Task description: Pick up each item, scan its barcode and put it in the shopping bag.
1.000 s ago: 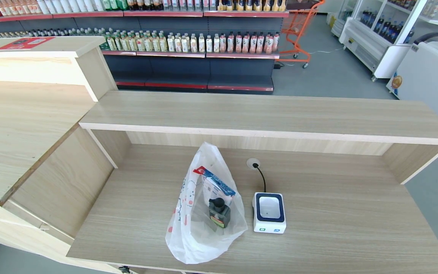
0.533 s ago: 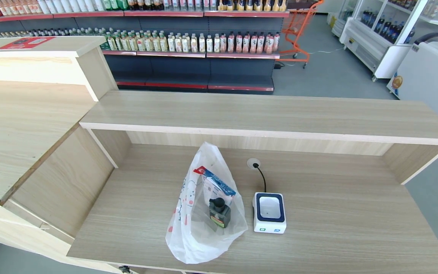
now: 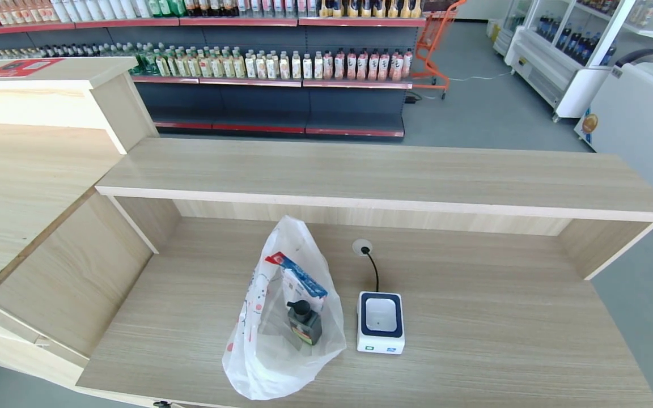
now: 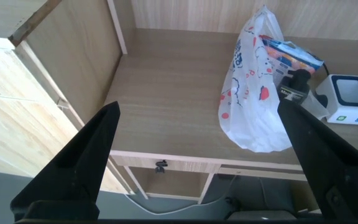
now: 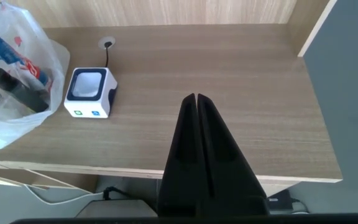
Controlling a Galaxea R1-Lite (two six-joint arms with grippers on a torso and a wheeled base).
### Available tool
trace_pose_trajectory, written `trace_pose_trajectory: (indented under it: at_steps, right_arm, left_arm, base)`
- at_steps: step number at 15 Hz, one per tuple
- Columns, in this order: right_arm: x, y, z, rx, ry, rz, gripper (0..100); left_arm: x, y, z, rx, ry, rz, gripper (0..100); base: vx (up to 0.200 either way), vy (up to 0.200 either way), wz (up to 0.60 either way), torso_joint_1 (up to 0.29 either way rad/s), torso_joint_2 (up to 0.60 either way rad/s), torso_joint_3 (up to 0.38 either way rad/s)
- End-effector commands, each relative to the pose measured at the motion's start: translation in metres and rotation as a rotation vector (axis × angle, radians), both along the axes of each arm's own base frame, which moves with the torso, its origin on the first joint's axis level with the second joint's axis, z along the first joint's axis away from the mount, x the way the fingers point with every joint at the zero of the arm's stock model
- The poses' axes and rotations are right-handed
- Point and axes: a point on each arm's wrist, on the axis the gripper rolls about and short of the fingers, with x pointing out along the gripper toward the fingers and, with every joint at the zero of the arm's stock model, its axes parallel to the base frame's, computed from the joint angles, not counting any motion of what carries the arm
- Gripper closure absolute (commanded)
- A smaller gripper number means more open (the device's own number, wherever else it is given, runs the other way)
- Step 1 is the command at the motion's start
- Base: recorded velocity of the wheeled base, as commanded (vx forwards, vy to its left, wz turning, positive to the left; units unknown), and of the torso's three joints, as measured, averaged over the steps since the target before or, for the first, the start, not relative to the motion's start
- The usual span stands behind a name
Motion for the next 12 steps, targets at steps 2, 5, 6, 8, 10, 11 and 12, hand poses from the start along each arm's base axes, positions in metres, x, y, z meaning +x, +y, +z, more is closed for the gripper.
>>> trace_pose_trajectory:
  at_steps: [2,5,6,8,10,11,12]
  right_arm:
    - [0.0003,0.0000,0.0001,0.000,0.004,-0.001,100]
    - [0.0003,0.0000,0.0001,0.000,0.004,-0.001,100]
    - [0.0003,0.0000,0.0001,0.000,0.004,-0.001,100]
    - [0.0003,0.0000,0.0001,0.000,0.004,-0.001,100]
    - [0.0003,0.0000,0.0001,0.000,0.004,-0.001,100]
    - [0.0003,0.0000,0.0001,0.000,0.004,-0.001,100]
    - [0.0003,0.0000,0.0001,0.000,0.004,-0.001,100]
  left_arm:
    - [0.0000,0.0000,-0.0001,0.001,0.000,-0.001,0]
    - [0.0000,0.0000,-0.0001,0.001,0.000,-0.001,0]
    - [0.0000,0.0000,-0.0001,0.003,0.000,-0.001,0]
    - [0.0000,0.0000,-0.0001,0.003,0.000,-0.001,0]
    - [0.0000,0.0000,-0.0001,-0.003,0.000,-0.001,0]
    - [0.0000,0.0000,-0.0001,-0.003,0.000,-0.001,0]
    - [0.0000,0.0000,-0.0001,-0.003,0.000,-0.001,0]
  base:
    - [0.000,0.000,0.00,0.000,0.00,0.000]
    - [0.000,0.000,0.00,0.000,0.00,0.000]
    - [0.200,0.000,0.00,-0.002,0.00,0.002]
    - [0.200,0.000,0.00,0.002,0.00,0.002]
    - [0.200,0.000,0.00,-0.002,0.00,0.005]
    - [0.000,0.000,0.00,0.000,0.00,0.000]
    - [0.000,0.000,0.00,0.000,0.00,0.000]
